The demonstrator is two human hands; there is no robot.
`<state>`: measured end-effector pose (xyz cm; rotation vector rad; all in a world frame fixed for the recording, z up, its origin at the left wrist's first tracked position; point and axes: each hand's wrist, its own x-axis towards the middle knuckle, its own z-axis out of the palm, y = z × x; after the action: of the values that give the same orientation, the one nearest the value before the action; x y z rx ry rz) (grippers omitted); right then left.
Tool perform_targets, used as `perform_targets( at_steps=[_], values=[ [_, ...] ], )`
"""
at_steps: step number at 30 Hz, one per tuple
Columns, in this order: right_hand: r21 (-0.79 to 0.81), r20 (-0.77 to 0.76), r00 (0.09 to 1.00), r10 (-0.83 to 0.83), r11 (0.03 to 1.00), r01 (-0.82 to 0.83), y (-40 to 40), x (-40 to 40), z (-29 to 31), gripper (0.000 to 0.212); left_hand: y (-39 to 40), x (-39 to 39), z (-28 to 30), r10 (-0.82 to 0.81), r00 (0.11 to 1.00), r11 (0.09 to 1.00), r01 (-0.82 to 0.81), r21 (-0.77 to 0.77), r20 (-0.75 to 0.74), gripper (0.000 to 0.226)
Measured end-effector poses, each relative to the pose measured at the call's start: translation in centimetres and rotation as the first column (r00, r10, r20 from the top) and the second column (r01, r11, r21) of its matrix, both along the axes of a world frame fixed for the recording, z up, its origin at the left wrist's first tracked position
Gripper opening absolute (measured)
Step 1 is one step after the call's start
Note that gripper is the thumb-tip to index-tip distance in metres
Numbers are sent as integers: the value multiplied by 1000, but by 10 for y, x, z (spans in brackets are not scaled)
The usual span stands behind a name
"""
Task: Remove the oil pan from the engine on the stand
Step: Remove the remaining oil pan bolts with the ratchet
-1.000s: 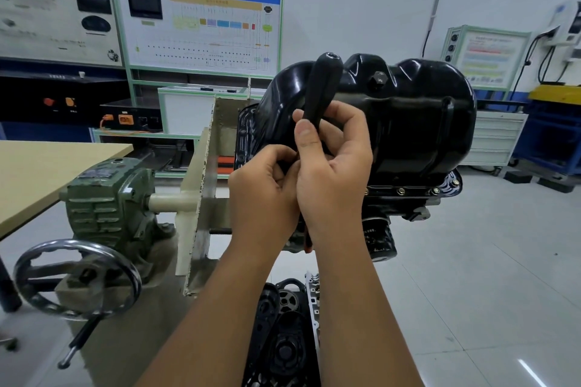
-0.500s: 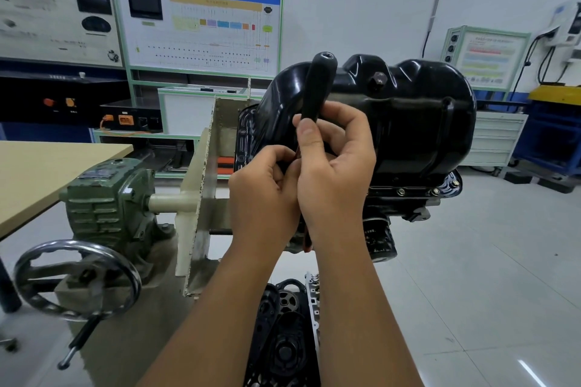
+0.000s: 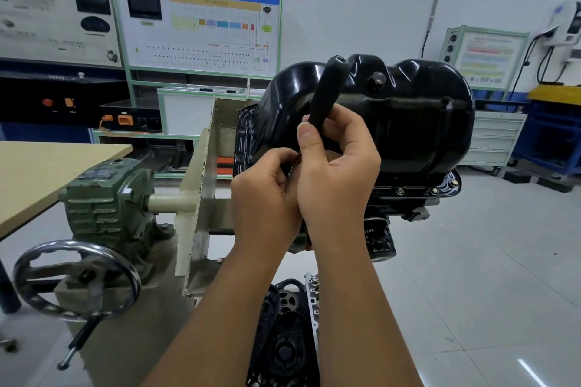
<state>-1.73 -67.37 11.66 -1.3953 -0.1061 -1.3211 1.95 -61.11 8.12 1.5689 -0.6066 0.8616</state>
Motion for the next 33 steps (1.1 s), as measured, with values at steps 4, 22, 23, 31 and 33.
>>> perform_targets(
  at_steps=[4, 22, 23, 31, 33],
  values=[
    [-3, 26, 994, 105, 994, -105, 2, -3, 1, 24, 0, 0, 0, -20, 1000, 1000, 20, 2, 6, 13],
    [14, 43, 998, 51, 999, -52, 2, -5, 3, 28, -1, -1, 1, -18, 1000, 1000, 17, -19, -23, 24],
    [17, 38, 999, 37, 999, -37, 2, -5, 3, 30, -1, -1, 1, -26, 999, 999, 24, -33, -40, 22],
    [-6, 59, 993, 107, 994, -106, 4, -7, 4, 33, 2, 0, 0, -68, 998, 998, 68, -9, -18, 5],
    [12, 45, 995, 86, 996, -87, 6, -7, 4, 30, 1, -1, 0, -60, 998, 998, 59, -31, -32, 12]
  ],
)
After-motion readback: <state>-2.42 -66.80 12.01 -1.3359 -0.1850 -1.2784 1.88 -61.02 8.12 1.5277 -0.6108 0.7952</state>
